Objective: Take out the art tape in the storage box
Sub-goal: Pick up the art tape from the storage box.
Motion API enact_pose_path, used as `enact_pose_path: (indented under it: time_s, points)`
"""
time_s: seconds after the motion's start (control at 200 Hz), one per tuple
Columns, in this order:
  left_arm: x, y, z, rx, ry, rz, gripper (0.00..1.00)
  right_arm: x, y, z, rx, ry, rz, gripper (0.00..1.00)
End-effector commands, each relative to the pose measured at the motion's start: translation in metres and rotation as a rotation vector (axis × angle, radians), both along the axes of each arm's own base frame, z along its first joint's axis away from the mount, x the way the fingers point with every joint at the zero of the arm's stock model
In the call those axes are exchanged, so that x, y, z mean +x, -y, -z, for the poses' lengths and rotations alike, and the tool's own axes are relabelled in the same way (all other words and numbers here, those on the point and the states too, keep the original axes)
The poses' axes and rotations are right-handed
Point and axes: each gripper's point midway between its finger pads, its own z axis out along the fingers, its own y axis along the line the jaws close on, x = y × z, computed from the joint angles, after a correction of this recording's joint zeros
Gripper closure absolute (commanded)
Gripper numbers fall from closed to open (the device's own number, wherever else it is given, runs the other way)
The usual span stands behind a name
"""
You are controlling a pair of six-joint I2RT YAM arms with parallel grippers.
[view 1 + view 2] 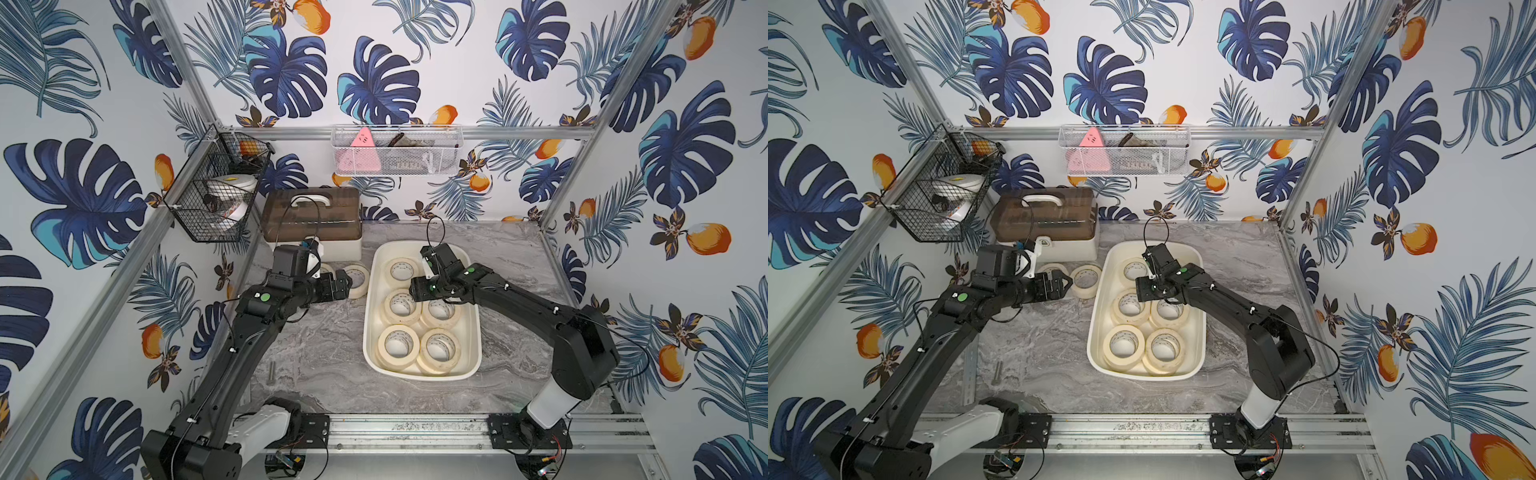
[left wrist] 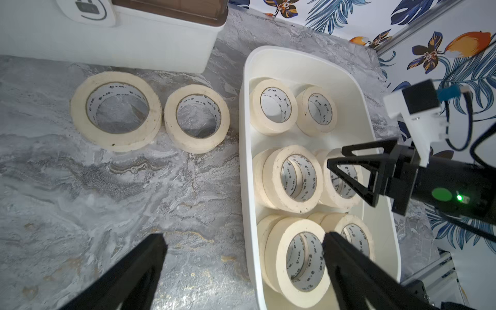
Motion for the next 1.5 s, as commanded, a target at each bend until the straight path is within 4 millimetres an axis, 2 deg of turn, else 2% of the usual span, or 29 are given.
enact_pose_path:
  time_s: [0.0,0.225,0.56,0.821,1.046,1.186,1.386,1.491]
  points:
    - [-0.015,0.003,0.010,0.008,-0.022,0.047,0.01,0.006,-0.008,0.004,-0.008,0.008,-0.038,0.32]
    - [-0.030,0.007,0.029,-0.006,-0.070,0.085,0.01,0.015,-0.019,0.025,-0.035,-0.034,-0.072,0.39]
    - [-0.027,0.016,0.045,-0.037,-0.107,0.122,0.03,0.010,-0.013,0.056,-0.104,-0.097,-0.068,0.43]
    - [-0.026,0.019,0.049,-0.047,-0.120,0.133,0.03,0.010,-0.015,0.061,-0.106,-0.115,-0.073,0.63]
    - [-0.023,0.014,0.046,-0.035,-0.116,0.102,0.04,0.010,-0.015,0.055,-0.099,-0.108,-0.063,0.82]
    - [-0.018,0.014,0.042,-0.040,-0.106,0.063,0.07,0.009,-0.013,0.042,-0.121,-0.085,-0.045,0.87]
    - [-0.008,0.030,0.029,0.012,-0.079,0.058,0.11,0.008,-0.010,0.020,-0.156,-0.052,0.008,0.90]
    - [-0.002,0.037,0.021,0.046,-0.068,0.054,0.13,0.005,-0.016,0.003,-0.137,-0.041,0.026,0.91]
